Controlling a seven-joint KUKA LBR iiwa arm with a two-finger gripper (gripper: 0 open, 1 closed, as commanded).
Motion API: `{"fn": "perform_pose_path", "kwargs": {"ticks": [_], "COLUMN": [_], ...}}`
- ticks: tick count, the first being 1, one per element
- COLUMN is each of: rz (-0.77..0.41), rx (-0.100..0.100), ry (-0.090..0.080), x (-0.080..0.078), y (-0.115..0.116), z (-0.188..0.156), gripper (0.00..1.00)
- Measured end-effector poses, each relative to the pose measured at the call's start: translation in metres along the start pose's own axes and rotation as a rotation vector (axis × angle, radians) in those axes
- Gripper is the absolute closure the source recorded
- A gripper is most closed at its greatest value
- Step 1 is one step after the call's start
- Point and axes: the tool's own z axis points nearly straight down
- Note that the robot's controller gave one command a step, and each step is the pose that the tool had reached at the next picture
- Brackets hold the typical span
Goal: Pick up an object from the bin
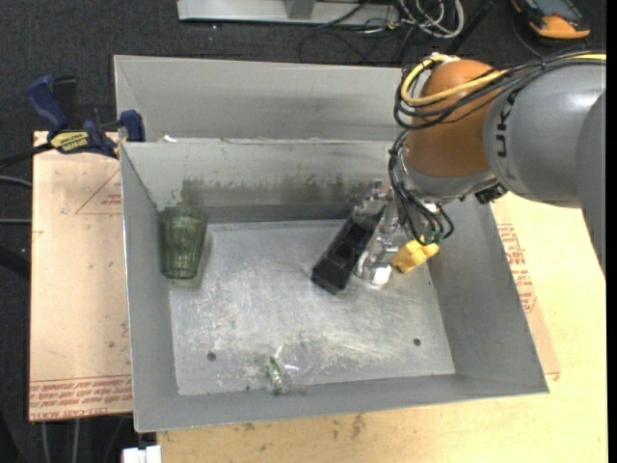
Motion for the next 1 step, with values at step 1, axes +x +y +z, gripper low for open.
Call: {"fn": "perform_pose_path", "kwargs": {"ticks": [1], "rz": [0.059], "rx": [0.012], "ry": [-0.014], "x": [-0.0064], "y": [0.0238], "z": [0.0283], "gripper": [0.0]}}
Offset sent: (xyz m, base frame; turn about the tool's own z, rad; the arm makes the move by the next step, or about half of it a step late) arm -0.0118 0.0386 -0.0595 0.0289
